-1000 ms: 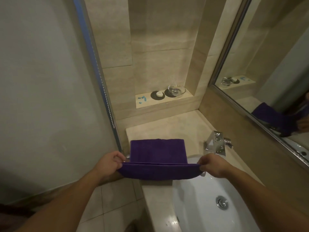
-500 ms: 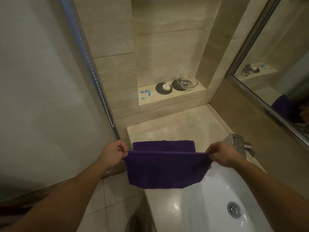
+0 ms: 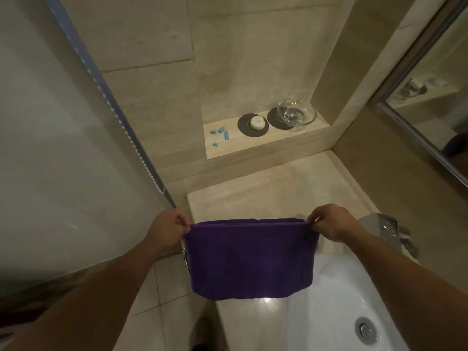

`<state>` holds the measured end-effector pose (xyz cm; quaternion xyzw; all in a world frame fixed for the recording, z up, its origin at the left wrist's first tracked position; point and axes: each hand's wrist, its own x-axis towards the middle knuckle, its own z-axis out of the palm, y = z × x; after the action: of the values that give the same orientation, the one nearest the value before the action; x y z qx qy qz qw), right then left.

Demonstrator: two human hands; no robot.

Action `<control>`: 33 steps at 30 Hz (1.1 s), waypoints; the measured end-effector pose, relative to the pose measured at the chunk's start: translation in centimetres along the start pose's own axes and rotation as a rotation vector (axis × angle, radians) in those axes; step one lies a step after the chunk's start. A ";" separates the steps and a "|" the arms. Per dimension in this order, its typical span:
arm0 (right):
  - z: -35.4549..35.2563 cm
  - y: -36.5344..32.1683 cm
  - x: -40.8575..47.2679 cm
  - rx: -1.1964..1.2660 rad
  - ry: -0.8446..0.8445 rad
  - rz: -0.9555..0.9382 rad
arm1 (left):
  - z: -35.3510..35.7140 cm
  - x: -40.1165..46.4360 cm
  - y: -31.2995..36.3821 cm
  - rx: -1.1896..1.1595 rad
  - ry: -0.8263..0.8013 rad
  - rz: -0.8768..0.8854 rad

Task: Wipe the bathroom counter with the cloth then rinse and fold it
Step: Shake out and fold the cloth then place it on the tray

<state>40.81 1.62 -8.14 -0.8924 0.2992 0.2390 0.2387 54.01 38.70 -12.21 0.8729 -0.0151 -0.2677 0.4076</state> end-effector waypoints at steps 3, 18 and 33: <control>0.5 0.3 1.5 0.034 -0.003 0.036 | 0.8 1.0 0.1 -0.008 0.021 -0.032; 2.5 0.4 5.8 0.009 -0.045 0.028 | 3.6 3.6 -1.1 -0.002 0.104 -0.107; 2.0 -1.4 7.5 -0.131 -0.006 -0.029 | 4.3 4.1 -0.8 0.458 -0.084 0.086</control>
<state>46.42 0.60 -13.59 -0.9097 0.2691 0.2572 0.1839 55.30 35.15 -16.91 0.9292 -0.1297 -0.2758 0.2090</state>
